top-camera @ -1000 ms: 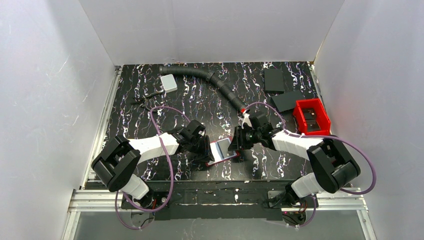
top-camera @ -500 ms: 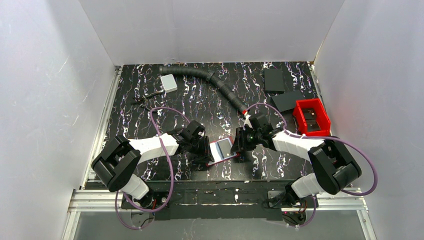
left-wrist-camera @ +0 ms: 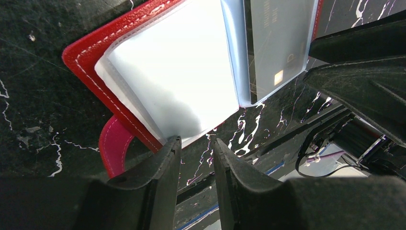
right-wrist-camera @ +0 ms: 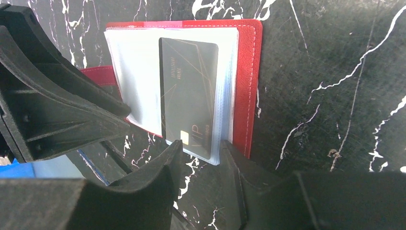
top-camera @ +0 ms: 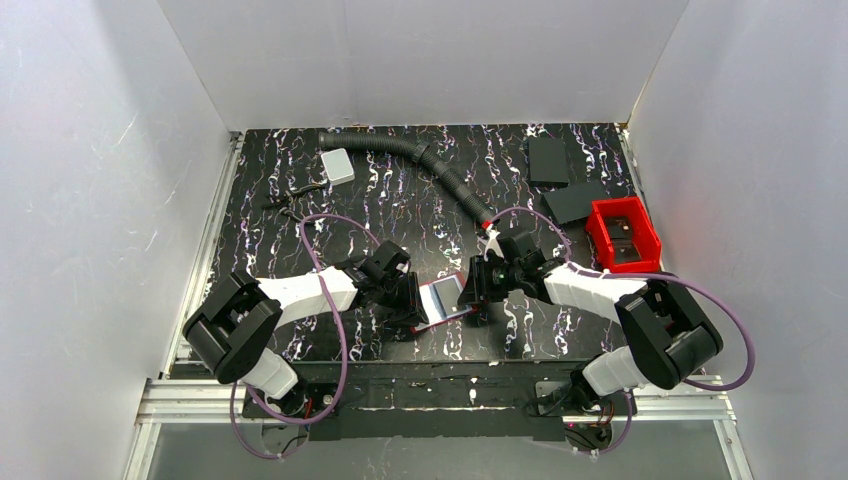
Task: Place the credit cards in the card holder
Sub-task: Insert the credit card into the card holder.
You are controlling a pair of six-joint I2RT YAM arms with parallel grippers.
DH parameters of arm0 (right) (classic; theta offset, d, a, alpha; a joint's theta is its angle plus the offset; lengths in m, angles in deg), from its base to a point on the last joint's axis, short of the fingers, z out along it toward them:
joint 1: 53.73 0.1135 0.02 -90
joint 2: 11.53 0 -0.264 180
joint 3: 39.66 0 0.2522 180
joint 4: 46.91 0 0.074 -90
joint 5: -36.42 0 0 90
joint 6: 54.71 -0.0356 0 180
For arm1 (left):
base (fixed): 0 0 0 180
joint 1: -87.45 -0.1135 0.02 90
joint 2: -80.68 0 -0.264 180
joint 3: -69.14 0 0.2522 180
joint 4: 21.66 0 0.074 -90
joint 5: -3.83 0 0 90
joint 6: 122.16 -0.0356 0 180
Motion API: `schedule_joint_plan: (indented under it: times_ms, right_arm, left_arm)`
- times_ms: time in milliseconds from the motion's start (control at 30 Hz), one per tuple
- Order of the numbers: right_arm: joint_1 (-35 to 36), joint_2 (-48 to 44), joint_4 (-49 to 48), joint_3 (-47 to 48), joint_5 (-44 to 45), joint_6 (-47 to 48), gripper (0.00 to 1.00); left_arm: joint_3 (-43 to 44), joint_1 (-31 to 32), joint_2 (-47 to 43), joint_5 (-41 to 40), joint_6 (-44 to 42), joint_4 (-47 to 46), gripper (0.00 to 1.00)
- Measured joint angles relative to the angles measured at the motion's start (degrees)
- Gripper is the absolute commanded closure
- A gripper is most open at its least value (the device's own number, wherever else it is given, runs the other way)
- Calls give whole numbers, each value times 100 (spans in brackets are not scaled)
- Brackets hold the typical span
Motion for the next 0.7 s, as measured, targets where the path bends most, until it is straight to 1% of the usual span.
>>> schedule_joint_plan:
  times_ms: [267,533,700]
  right_arm:
    - [24,-4,-181,-2,-212,-240,58]
    - [90,-184,-173,-2,-280,-293,57]
    - [186,-192,-118,2,-313,-295,58]
  left_arm:
    - [0,0,0,2,0,-2,70]
    - [0,0,9,7,0,-35,71]
    - [0,0,11,7,2,-70,71]
